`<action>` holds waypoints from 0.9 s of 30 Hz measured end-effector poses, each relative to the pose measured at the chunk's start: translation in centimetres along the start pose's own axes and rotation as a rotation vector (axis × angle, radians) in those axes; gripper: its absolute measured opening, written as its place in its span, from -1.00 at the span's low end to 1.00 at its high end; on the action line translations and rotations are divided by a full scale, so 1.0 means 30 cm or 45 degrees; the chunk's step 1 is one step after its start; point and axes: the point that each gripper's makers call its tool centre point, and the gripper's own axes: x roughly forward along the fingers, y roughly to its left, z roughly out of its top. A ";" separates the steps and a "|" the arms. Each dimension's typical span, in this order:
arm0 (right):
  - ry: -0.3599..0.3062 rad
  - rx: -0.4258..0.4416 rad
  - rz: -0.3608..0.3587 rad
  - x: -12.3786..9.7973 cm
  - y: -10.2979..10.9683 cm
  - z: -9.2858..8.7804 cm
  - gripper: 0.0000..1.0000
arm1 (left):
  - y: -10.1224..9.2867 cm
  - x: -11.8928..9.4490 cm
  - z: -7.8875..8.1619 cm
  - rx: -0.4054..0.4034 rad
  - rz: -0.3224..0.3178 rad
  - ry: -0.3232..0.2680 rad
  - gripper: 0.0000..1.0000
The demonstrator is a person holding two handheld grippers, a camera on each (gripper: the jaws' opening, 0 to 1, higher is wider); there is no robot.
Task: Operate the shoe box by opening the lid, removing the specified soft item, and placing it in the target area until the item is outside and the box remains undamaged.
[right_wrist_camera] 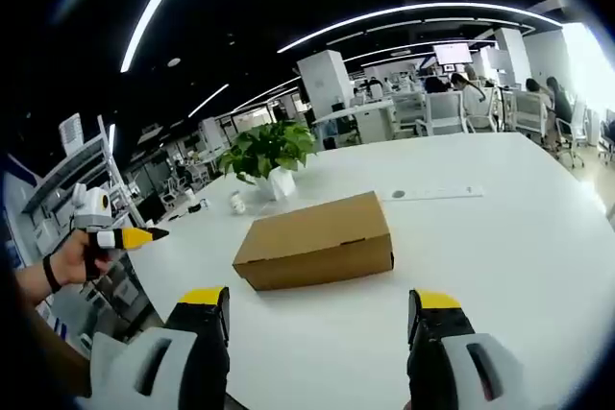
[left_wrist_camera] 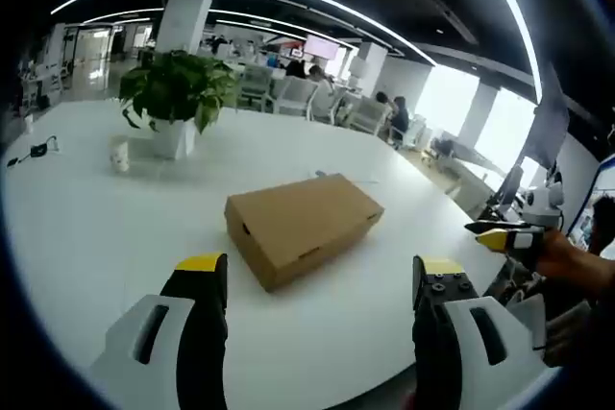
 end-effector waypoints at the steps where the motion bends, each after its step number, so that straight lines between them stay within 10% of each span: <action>1: -0.001 0.000 0.000 -0.001 0.001 -0.001 0.50 | 0.001 0.000 -0.001 -0.001 0.000 0.000 0.57; 27: 0.010 0.021 -0.018 -0.015 -0.012 -0.041 0.50 | 0.016 -0.012 -0.007 0.002 0.011 0.004 0.56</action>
